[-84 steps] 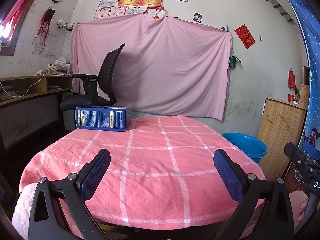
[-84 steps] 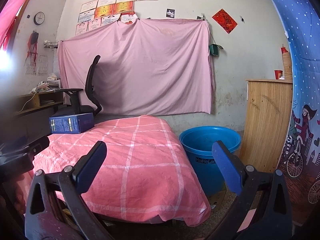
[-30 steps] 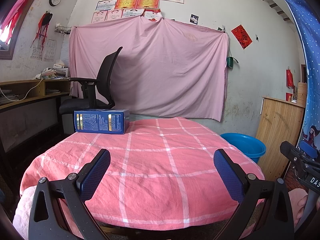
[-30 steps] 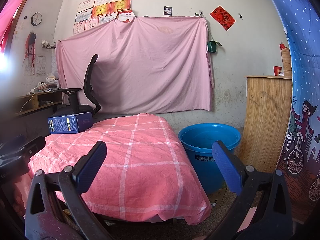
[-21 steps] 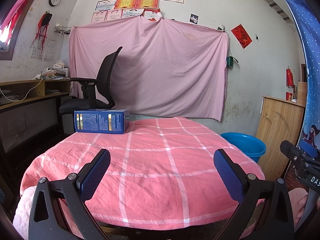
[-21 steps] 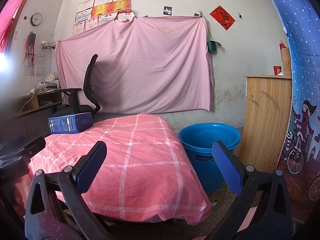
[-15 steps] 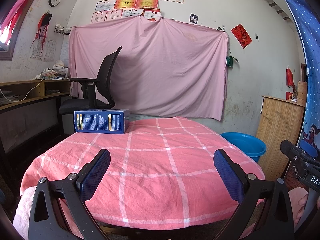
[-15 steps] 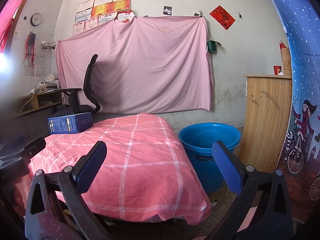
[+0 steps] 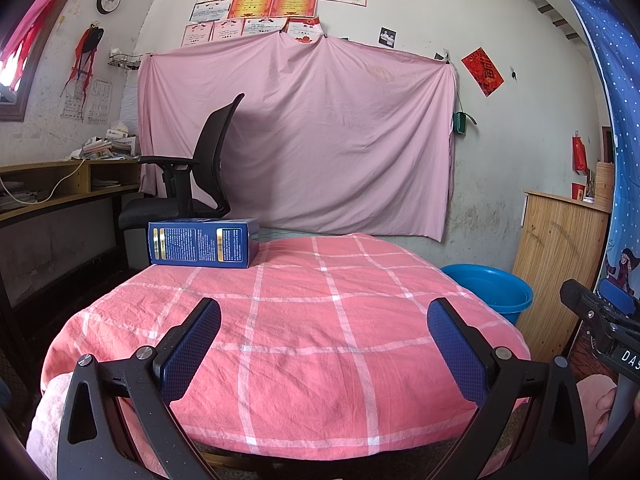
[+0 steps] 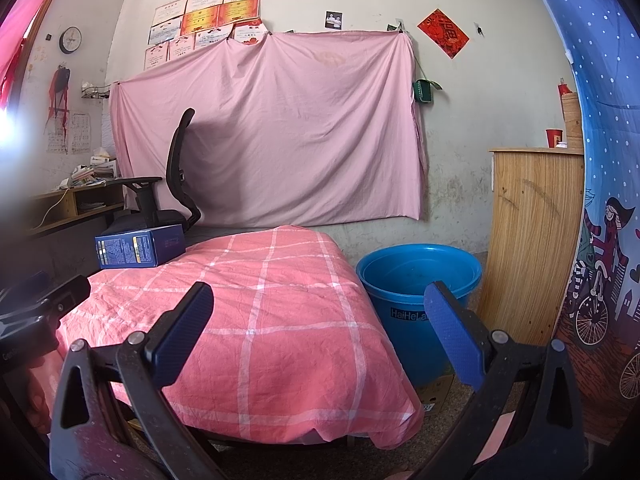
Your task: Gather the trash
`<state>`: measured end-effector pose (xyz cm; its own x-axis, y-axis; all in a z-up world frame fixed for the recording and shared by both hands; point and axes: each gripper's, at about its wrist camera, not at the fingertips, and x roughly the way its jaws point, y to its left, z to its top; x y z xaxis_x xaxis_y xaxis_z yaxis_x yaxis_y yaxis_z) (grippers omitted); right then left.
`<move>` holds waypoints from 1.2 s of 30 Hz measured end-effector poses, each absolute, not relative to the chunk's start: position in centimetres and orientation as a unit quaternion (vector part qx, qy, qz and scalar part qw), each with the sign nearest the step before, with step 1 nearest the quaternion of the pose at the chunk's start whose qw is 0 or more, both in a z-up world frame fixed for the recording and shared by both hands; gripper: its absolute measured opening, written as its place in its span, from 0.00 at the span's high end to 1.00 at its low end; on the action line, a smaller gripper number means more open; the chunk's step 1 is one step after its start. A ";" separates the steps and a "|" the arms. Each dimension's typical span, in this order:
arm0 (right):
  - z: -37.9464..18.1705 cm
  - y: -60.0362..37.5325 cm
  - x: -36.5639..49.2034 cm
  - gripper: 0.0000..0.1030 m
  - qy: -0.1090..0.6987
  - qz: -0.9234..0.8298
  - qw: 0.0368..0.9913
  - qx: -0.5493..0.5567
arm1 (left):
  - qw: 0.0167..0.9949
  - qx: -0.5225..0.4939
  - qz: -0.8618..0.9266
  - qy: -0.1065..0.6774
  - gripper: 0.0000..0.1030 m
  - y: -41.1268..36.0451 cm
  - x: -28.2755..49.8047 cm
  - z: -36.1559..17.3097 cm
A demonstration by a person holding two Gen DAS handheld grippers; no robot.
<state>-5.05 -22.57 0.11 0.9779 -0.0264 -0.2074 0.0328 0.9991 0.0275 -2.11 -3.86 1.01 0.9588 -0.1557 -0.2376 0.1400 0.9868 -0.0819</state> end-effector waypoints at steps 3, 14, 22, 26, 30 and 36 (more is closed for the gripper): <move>0.1 -22.5 -5.0 0.00 0.104 -0.015 0.994 0.015 | 0.989 -0.032 -0.075 0.123 0.02 -3.8 -2.1 1.0; 0.1 -22.4 -5.0 0.00 0.104 -0.015 0.994 0.017 | 0.989 -0.030 -0.076 0.121 0.02 -3.6 -2.1 1.0; 0.1 -22.3 -5.0 0.00 0.104 -0.016 0.994 0.018 | 0.989 -0.029 -0.075 0.121 0.02 -3.6 -2.2 0.9; 0.1 -22.3 -5.0 0.00 0.104 -0.016 0.994 0.018 | 0.989 -0.029 -0.075 0.121 0.02 -3.6 -2.2 0.9; 0.1 -22.0 -5.2 0.00 0.104 -0.017 0.994 0.020 | 0.989 -0.029 -0.075 0.121 0.02 -3.6 -2.2 0.9; 0.2 -21.8 -5.2 0.00 0.103 -0.018 0.994 0.022 | 0.989 -0.028 -0.075 0.121 0.02 -3.6 -2.2 0.9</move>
<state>-5.22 -21.81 0.18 0.9779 -0.0319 -0.2066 0.0411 0.9983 0.0403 -2.23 -3.59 0.92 0.9597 -0.1554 -0.2342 0.1418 0.9871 -0.0741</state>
